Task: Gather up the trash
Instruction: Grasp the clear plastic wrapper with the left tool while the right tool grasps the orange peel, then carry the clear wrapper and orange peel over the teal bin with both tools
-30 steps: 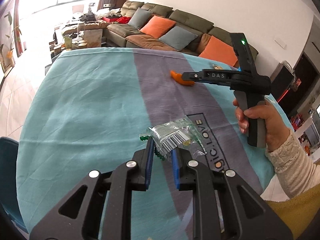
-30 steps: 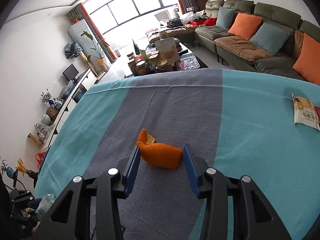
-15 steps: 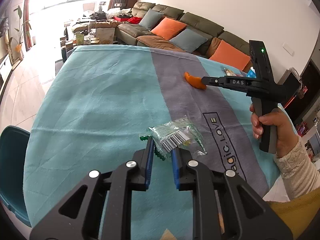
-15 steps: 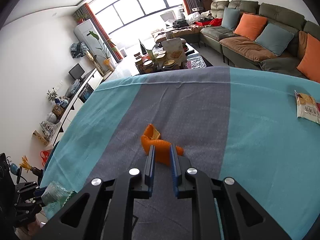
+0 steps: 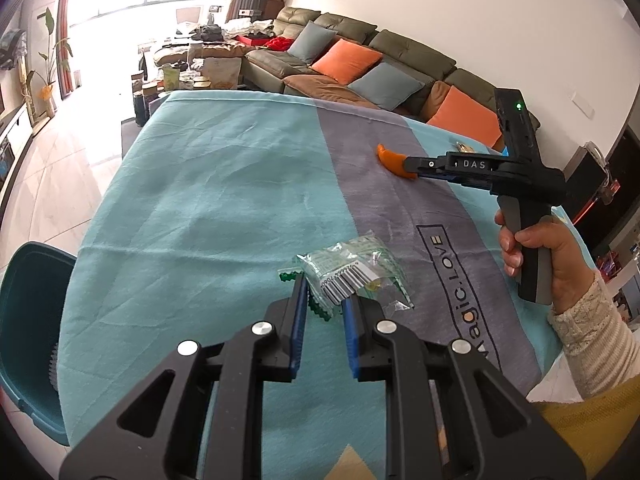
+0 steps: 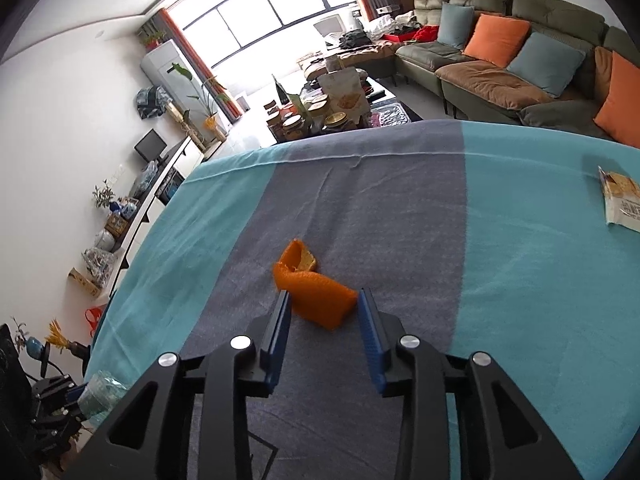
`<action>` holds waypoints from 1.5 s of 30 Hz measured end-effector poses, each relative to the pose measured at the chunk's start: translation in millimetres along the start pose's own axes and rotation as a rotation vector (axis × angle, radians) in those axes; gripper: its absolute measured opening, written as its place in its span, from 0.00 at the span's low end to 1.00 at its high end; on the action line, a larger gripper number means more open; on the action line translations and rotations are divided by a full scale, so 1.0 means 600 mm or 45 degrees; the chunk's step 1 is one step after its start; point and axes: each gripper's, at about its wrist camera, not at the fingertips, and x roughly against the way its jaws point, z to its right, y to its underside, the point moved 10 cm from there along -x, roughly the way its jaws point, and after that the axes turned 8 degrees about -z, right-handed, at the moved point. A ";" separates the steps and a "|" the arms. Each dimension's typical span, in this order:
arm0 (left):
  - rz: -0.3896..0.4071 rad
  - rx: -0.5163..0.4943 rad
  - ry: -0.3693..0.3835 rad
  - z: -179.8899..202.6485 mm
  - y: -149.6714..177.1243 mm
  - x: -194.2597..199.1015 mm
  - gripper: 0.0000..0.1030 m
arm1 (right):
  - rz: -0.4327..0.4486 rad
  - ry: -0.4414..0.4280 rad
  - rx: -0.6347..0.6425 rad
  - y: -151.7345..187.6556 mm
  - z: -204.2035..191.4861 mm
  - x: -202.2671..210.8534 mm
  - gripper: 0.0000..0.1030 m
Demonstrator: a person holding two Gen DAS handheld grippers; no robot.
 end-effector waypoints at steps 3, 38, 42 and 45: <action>0.001 0.008 0.004 -0.003 0.002 0.003 0.17 | 0.006 0.003 0.029 0.000 -0.009 -0.001 0.27; 0.033 0.123 -0.051 -0.064 0.017 0.027 0.17 | 0.046 -0.040 0.242 0.015 -0.117 0.016 0.17; 0.050 0.139 -0.055 -0.071 0.021 0.038 0.17 | 0.058 -0.118 0.274 0.039 -0.161 0.032 0.17; 0.061 0.147 -0.063 -0.076 0.025 0.047 0.17 | 0.054 -0.165 0.306 0.054 -0.195 0.040 0.17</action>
